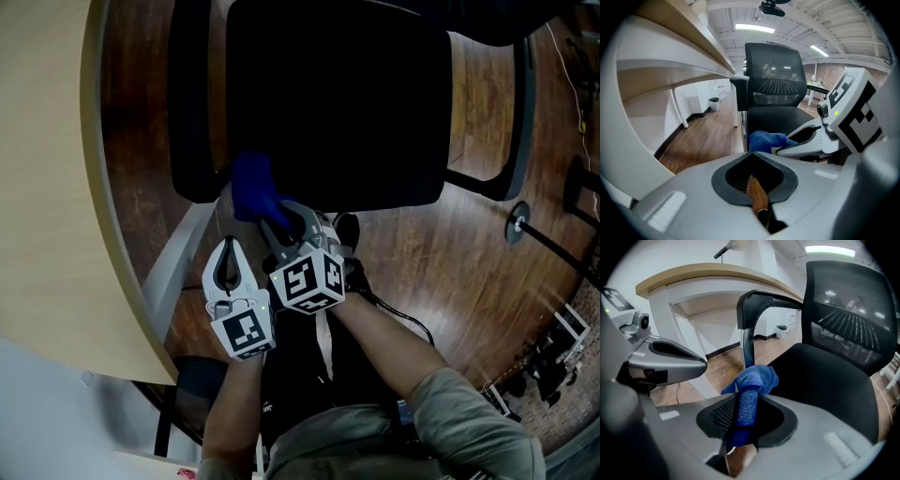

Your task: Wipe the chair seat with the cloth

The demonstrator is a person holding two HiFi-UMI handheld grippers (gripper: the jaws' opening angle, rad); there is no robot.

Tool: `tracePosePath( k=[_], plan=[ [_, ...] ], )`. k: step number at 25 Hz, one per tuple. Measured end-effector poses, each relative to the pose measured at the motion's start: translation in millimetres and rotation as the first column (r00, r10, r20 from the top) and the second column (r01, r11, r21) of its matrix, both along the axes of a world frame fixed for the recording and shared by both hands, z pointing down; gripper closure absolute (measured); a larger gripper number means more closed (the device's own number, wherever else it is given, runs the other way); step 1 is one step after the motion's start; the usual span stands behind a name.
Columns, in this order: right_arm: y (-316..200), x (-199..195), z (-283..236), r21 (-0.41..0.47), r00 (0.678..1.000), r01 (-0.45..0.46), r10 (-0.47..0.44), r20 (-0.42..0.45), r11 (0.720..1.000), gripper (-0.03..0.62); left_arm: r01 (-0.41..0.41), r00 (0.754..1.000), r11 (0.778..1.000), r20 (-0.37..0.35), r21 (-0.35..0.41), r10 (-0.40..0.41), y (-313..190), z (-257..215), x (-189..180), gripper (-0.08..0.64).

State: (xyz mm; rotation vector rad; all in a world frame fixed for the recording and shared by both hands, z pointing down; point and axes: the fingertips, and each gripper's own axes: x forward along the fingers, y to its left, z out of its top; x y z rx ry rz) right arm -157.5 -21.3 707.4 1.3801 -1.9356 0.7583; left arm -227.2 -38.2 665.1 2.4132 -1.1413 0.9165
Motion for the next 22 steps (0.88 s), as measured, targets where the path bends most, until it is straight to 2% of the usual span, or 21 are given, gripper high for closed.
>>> tracePosePath(
  k=[6,12,17,22],
  plan=[
    [20,37,-10,0.0,0.998,-0.057,0.057,-0.017,0.998,0.483,-0.093,0.996,0.996,0.013,-0.01,0.093,17,-12,37,0.555],
    [56,99,-21,-0.008,0.982,-0.182,0.181,-0.051,0.983,0.485,-0.186,0.982,0.982,-0.017,0.013,0.186,35,-28,95,0.554],
    [96,154,-29,-0.011,0.956,-0.287,0.286,-0.069,0.958,0.485,-0.269,0.963,0.963,-0.03,0.018,0.27,65,-36,146,0.555],
    [138,210,-33,-0.01,0.913,-0.402,0.4,-0.083,0.916,0.485,-0.327,0.943,0.944,-0.057,0.044,0.329,96,-40,195,0.555]
  ],
)
